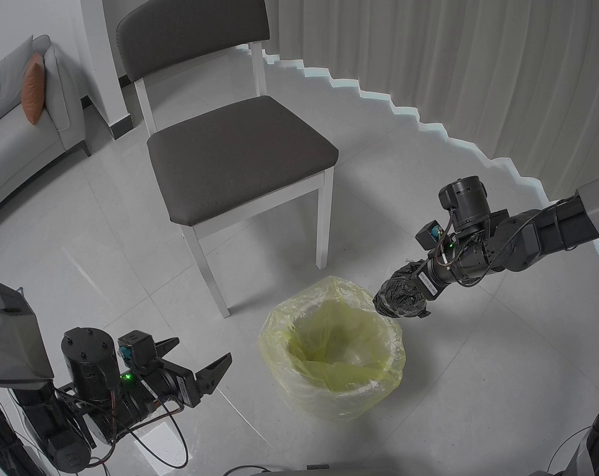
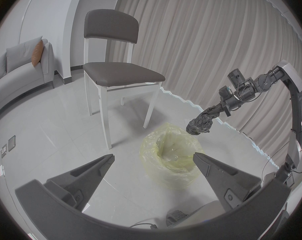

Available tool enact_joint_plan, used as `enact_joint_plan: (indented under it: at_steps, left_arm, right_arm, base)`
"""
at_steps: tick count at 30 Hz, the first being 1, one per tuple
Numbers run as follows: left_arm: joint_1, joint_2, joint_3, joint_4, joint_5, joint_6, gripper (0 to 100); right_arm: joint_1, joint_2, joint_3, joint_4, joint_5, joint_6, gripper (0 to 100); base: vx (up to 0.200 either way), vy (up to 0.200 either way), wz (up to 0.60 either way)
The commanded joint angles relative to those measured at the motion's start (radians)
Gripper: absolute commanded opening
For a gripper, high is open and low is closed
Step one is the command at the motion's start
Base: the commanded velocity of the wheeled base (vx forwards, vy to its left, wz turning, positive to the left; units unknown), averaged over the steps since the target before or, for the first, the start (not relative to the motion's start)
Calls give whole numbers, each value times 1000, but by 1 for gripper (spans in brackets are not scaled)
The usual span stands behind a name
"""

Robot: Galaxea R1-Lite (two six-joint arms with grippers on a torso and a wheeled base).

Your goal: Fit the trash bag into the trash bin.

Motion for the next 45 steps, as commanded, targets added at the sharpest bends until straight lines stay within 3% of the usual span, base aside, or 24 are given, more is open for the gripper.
enact_joint_plan:
  at_steps: [1,15,27,38,45]
  left_arm:
    - [-3,1,10,-18,1,-9,100]
    - [-4,1,12,-18,1,-11,100]
    - [-4,6,7,-18,0,-14,100]
    - [42,184,-176,-18,-5,-29,100]
    - [67,302,-251,-18,-9,-25,100]
  right_arm:
    - [3,44,-1,-5,0,-1,0]
    - [-45,128,-21,-51,0,-2,0]
    - [-34,185,-30,-62,0,-1,0]
    - [-78,-4,30,-48,0,-7,0]
    - [-36,-117,100,-50,1,-4,0]
  base:
    - [0,0,0]
    - [0,0,0]
    - [0,0,0]
    - [0,0,0]
    - [0,0,0]
